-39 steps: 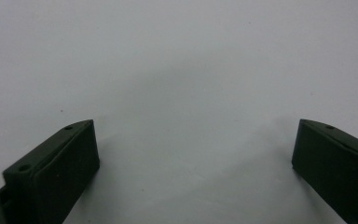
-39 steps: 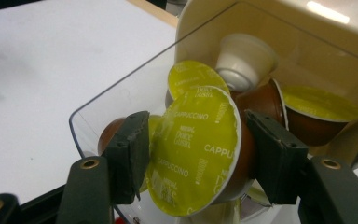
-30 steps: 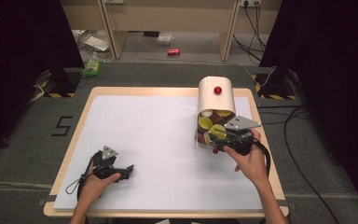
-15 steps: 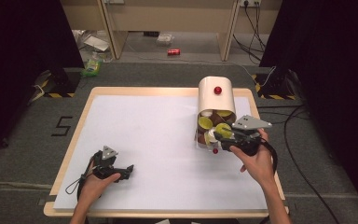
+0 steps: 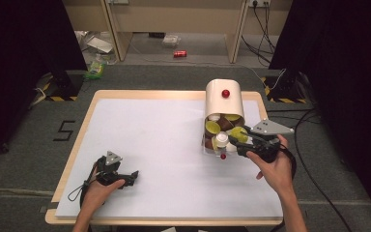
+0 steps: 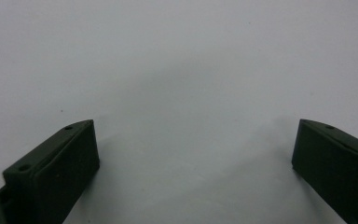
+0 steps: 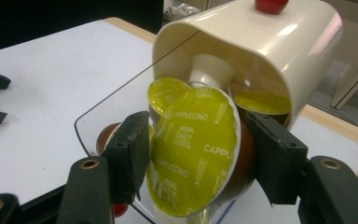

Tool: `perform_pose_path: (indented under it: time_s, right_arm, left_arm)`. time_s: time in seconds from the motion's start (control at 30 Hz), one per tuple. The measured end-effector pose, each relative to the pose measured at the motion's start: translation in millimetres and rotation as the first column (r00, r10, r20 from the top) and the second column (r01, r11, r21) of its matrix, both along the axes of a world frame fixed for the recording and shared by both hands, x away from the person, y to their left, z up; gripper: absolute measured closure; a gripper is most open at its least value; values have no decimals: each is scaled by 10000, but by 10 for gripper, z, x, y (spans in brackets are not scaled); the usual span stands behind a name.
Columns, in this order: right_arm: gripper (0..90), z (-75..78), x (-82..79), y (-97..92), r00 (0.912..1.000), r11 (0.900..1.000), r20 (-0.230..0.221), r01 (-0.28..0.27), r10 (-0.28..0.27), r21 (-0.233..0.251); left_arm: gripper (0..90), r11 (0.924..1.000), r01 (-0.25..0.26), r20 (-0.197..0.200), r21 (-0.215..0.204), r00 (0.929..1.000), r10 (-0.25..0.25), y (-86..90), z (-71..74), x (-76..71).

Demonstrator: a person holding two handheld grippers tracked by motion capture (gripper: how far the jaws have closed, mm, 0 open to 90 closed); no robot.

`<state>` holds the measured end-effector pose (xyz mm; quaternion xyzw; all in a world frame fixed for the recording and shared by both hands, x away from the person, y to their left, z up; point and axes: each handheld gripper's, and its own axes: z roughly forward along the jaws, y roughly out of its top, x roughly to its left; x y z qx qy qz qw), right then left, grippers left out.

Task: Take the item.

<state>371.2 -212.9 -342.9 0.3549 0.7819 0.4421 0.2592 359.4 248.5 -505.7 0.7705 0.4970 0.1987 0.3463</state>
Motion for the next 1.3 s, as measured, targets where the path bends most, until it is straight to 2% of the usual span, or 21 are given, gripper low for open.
perform_pose_path:
  time_s: [0.5,0.67,0.93,1.3]
  right_arm:
    - [423,57,-75,-247,9988,9987,164,458,-462,242]
    - [423,42,-85,-343,9978,9974,97,657,-660,304]
    - [423,-9,-75,-536,9931,9925,15,1168,-1169,352]
    - [423,-195,50,-647,9869,9874,-398,1572,-1563,199]
  left_arm:
    - [1,10000,7,-3,10,10000,-7,0,0,-1]
    - [1,10000,6,-4,7,10000,-6,1,1,0]
    - [1,10000,6,-2,5,10000,-6,1,0,0]
    - [1,10000,4,-1,4,10000,-4,1,0,-1]
